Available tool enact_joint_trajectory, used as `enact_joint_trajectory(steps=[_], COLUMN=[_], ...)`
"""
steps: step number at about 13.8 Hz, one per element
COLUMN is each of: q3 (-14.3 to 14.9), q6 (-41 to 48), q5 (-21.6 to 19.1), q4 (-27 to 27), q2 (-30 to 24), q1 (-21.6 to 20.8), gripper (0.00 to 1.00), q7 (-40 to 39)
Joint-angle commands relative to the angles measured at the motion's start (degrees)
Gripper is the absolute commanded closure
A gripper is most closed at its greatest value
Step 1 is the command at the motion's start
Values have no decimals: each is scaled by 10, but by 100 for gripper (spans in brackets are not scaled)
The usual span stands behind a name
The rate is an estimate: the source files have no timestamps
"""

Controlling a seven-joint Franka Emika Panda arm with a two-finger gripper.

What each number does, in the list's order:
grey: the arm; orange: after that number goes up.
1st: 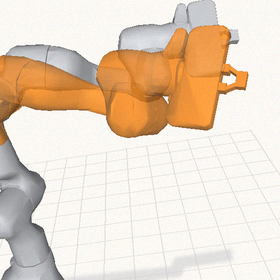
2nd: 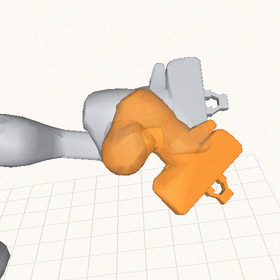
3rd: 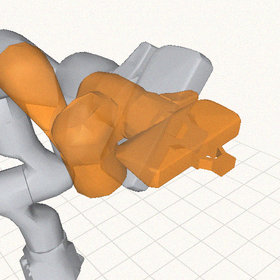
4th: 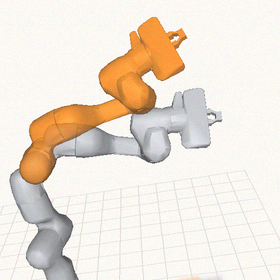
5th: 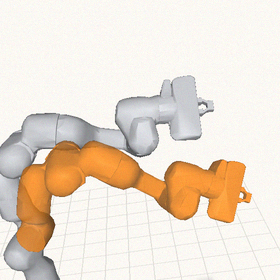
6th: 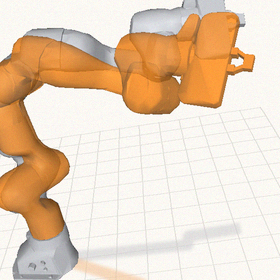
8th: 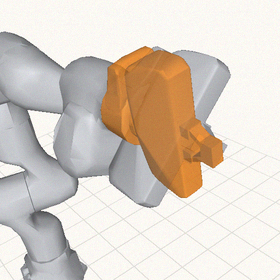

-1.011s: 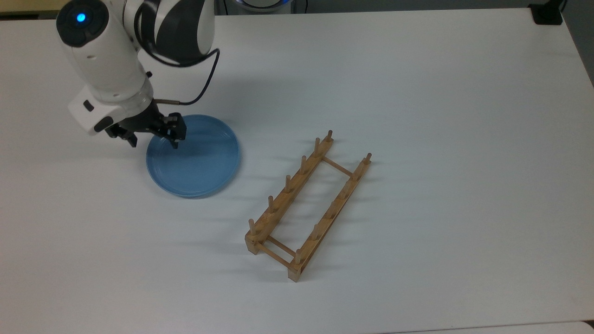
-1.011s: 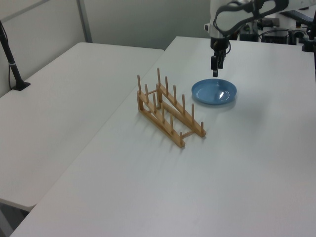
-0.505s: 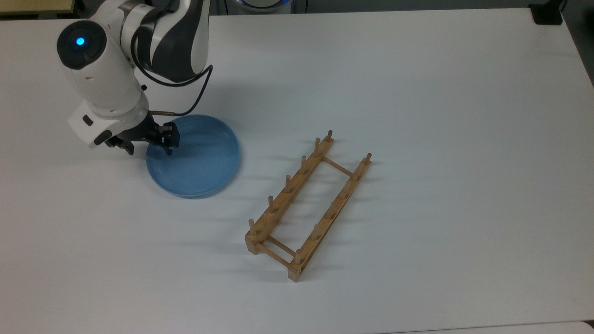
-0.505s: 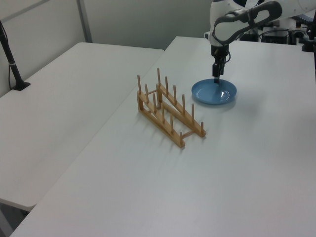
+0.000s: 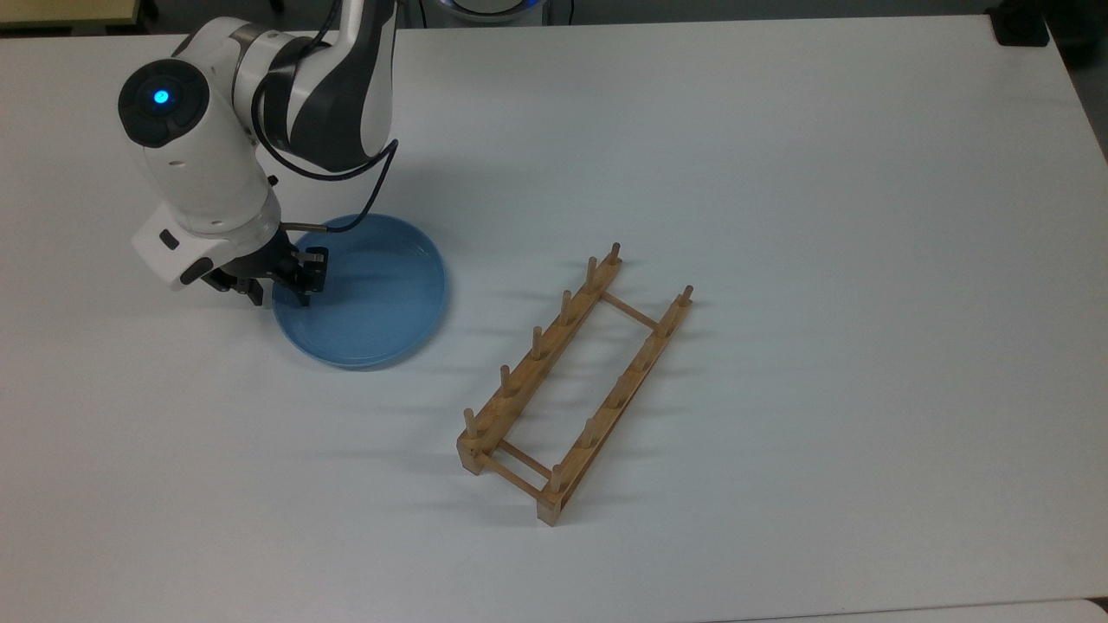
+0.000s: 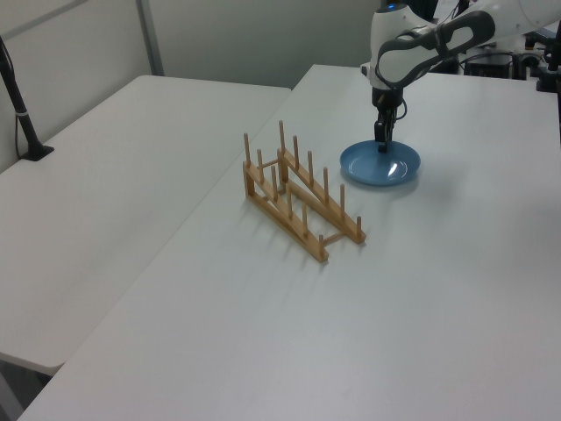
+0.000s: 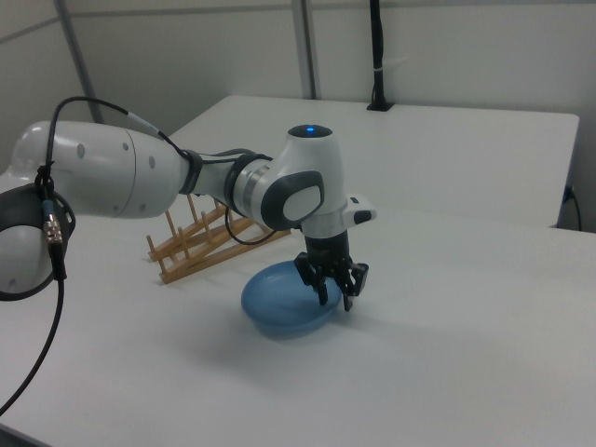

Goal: Place plate in plate rack
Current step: 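Close the gripper on the blue plate's rim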

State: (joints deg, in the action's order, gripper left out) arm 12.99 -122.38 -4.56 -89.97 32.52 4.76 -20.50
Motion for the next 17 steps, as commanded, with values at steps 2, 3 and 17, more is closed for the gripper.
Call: enact_joint_trajectory(steps=[2,3,17], q3=[8,9,14], q6=[-6,-5,-1], q5=[-19,-26,-33], q4=[1,1,0], q2=[-4,-6,-8], q1=[-5,-5,-7], gripper=[48,51,70], q7=[-16,-16,-16])
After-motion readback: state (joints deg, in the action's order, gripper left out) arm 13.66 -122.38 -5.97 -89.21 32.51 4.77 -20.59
